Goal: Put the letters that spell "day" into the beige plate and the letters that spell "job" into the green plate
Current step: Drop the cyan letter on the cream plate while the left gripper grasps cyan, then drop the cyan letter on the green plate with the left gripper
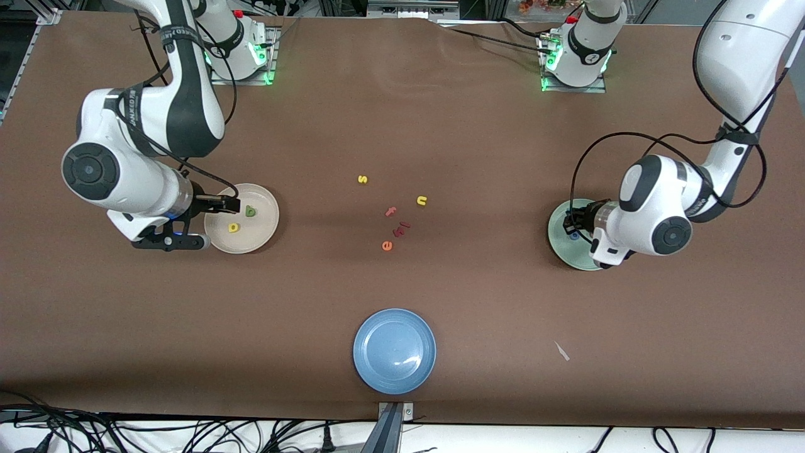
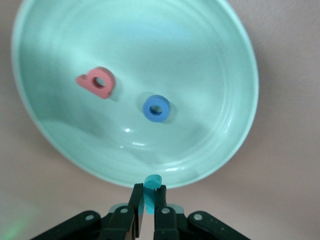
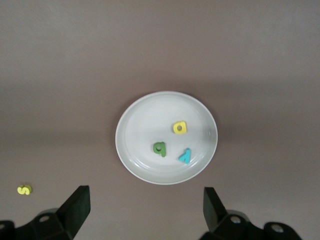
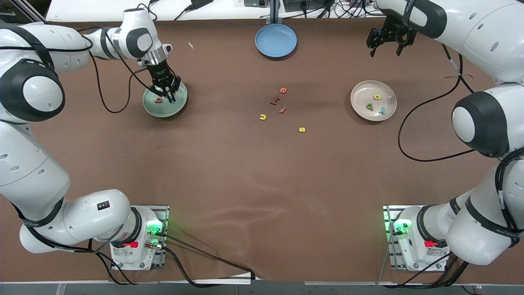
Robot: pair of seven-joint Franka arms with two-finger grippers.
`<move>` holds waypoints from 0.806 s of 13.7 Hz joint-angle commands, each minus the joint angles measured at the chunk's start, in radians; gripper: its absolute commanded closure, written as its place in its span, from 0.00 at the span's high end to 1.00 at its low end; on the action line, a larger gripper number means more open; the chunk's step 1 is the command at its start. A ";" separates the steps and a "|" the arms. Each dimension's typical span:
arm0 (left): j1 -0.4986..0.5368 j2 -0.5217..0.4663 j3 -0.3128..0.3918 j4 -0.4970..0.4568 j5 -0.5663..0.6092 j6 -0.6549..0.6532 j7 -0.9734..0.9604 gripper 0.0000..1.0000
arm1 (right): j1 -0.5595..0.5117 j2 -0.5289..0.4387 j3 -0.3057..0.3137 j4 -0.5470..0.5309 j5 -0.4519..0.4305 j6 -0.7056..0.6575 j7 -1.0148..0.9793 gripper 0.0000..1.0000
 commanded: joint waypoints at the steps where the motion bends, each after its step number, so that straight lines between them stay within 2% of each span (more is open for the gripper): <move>1: 0.034 -0.036 -0.013 -0.045 0.010 0.042 0.027 0.64 | -0.048 -0.038 0.019 0.064 -0.007 -0.043 -0.037 1.00; 2: 0.038 -0.046 -0.014 -0.039 0.010 0.037 0.044 0.82 | -0.094 -0.081 0.079 0.072 -0.023 -0.044 -0.052 1.00; 3: 0.040 -0.066 -0.014 -0.025 0.010 0.028 0.055 0.94 | -0.196 -0.134 0.163 0.071 -0.040 -0.041 -0.056 1.00; 4: 0.040 -0.101 -0.016 -0.016 0.010 0.020 0.063 1.00 | -0.296 -0.179 0.267 0.069 -0.071 -0.043 -0.056 1.00; 7: 0.032 -0.206 -0.017 0.068 0.007 -0.079 0.135 1.00 | -0.551 -0.248 0.528 0.063 -0.227 -0.069 -0.057 1.00; 8: 0.032 -0.227 -0.017 0.111 0.010 -0.117 0.158 0.99 | -0.614 -0.277 0.598 0.058 -0.231 -0.082 -0.053 1.00; 9: 0.034 -0.238 -0.016 0.163 0.010 -0.156 0.208 0.99 | -0.665 -0.317 0.636 0.022 -0.226 -0.086 -0.042 1.00; 11: 0.038 -0.257 -0.013 0.272 0.012 -0.280 0.332 0.99 | -0.732 -0.404 0.659 -0.104 -0.190 -0.040 -0.030 1.00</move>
